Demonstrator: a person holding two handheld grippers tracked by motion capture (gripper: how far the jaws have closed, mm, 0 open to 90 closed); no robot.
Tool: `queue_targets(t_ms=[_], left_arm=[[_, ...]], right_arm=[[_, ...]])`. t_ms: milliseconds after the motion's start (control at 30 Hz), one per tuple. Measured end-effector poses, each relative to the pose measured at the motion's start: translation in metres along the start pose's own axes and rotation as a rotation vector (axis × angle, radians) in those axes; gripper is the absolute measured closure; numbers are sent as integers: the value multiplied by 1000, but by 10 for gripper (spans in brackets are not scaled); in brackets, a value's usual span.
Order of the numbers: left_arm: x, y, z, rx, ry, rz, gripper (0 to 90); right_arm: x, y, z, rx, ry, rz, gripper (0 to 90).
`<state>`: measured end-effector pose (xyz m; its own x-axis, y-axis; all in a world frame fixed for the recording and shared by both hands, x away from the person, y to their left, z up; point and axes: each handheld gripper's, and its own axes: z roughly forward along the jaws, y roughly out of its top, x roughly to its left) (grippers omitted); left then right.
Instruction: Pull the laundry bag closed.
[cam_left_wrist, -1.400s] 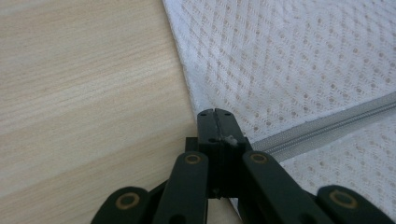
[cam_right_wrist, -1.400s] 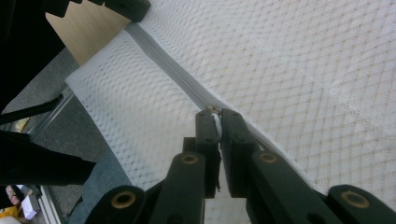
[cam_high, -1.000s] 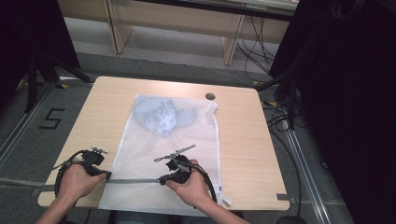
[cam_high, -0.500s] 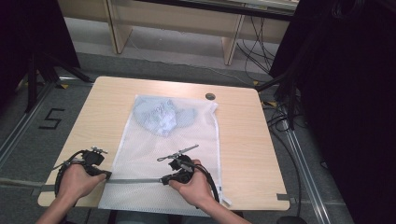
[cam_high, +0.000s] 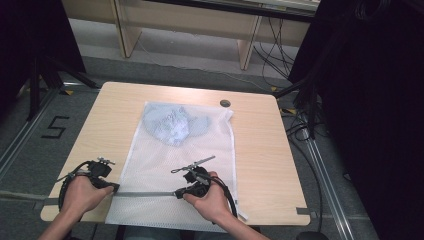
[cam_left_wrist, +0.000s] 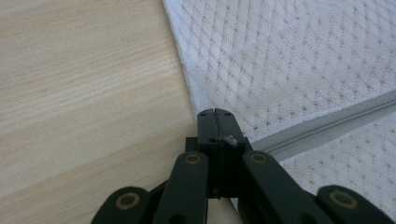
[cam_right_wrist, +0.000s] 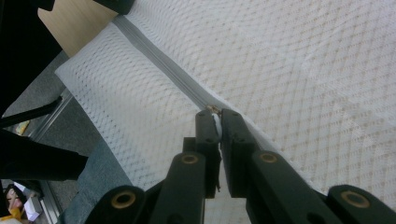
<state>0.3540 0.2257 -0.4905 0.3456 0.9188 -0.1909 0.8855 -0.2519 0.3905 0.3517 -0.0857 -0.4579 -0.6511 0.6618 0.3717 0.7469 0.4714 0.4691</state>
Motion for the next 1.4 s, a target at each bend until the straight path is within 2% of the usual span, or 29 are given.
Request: queue_targets(t_ms=[33,100,167,200,233,300,367,400,533,600,633,667,800,933,1000,1200,1233,1400], left_arm=[[0,0,0,1,0,1,900],[-2,0,2,-17,7,-22,900],[-1,0,1,-14,8,-18,900],[0,0,0,3,3,4,900],[0,0,0,0,2,-2,900],[0,0,0,0,0,0,900],[-1,0,1,-14,7,-19,900],[0,0,0,2,0,0,900],[0,0,0,1,3,1,900],[-1,0,1,-14,9,-19,900],[-1,0,1,-8,2,-10,900],[0,0,0,3,1,3,900],[0,0,0,1,0,-2,900],[0,0,0,1,0,-2,900],[0,0,0,0,0,-2,900],[0,0,0,1,0,-1,900],[0,0,0,0,0,-2,900],[0,0,0,0,1,0,900]], right_arm=[[0,0,0,-3,6,-4,870],[-1,-1,-1,3,6,2,870],[-1,-2,-2,2,4,5,870],[-2,-2,-2,1,0,2,870],[-2,-3,-2,5,-7,16,870],[-2,-3,-3,9,-1,14,870],[-3,-3,-3,1,2,10,870],[-4,-4,-4,-2,-4,4,870],[-4,-5,-5,0,-5,14,870],[-6,-6,-7,2,-2,11,870],[-7,-6,-7,2,-6,10,870],[-6,-7,-8,8,-16,31,870],[-8,-8,-8,2,-9,13,870],[-8,-10,-10,9,-18,37,870],[-9,-10,-10,4,-10,22,870],[-11,-12,-12,12,-23,37,870],[-12,-12,-12,1,-19,19,870],[-13,-14,-14,3,-22,25,870]])
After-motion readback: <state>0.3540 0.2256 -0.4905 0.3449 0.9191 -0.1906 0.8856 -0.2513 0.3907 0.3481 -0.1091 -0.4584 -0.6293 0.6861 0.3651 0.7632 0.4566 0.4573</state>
